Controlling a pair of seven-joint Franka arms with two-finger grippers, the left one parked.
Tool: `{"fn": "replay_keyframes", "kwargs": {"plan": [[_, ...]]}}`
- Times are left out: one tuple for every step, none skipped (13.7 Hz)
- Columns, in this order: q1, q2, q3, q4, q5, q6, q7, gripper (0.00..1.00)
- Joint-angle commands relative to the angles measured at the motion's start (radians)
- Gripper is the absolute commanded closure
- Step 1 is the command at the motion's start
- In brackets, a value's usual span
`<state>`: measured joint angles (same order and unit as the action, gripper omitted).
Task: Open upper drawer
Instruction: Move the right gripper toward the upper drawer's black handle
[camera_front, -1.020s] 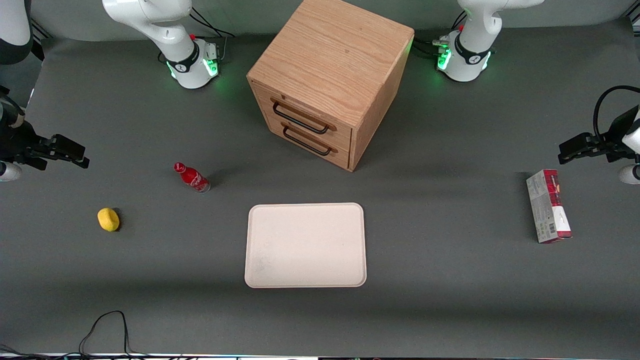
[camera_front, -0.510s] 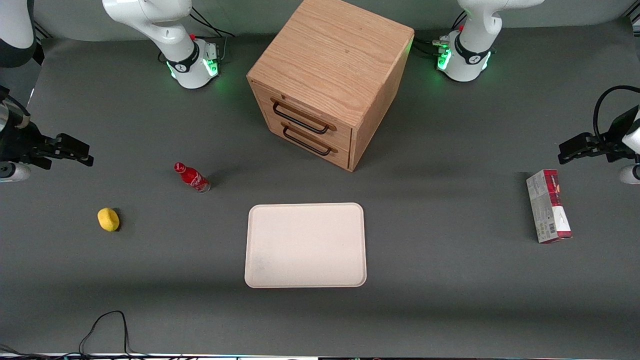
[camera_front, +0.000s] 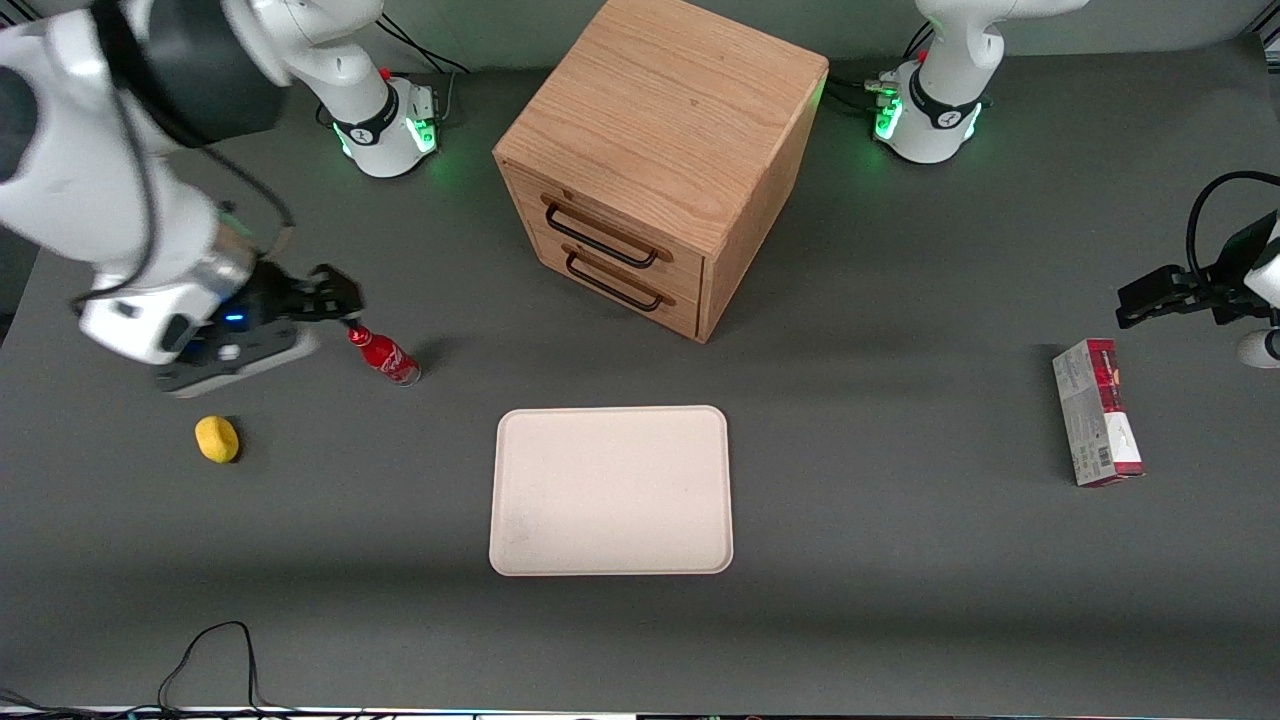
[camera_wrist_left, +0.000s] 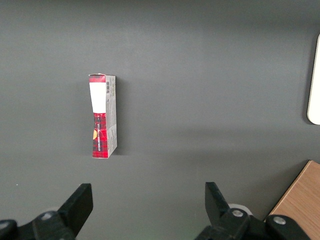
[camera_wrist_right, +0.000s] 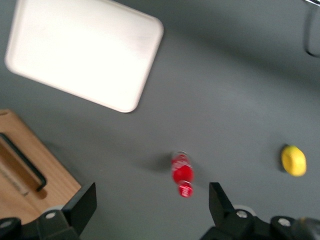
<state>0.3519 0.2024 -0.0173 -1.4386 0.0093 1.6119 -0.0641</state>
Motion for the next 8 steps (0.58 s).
{"fn": "replay_keyframes", "kwargs": {"plan": [[0.087, 0.034, -0.001, 0.044, 0.09, -0.009, -0.011, 0.0], [0.1, 0.035, -0.001, 0.044, 0.144, -0.009, -0.013, 0.0], [0.123, 0.041, 0.0, 0.044, 0.162, -0.009, -0.014, 0.0], [0.165, 0.043, -0.001, 0.043, 0.159, -0.009, -0.014, 0.0], [0.212, 0.043, -0.001, 0.043, 0.149, -0.009, -0.01, 0.0], [0.266, 0.046, -0.001, 0.041, 0.117, -0.006, -0.008, 0.0], [0.303, 0.049, -0.001, 0.041, 0.068, -0.003, -0.009, 0.0], [0.343, 0.055, -0.001, 0.041, 0.048, 0.005, -0.011, 0.0]]}}
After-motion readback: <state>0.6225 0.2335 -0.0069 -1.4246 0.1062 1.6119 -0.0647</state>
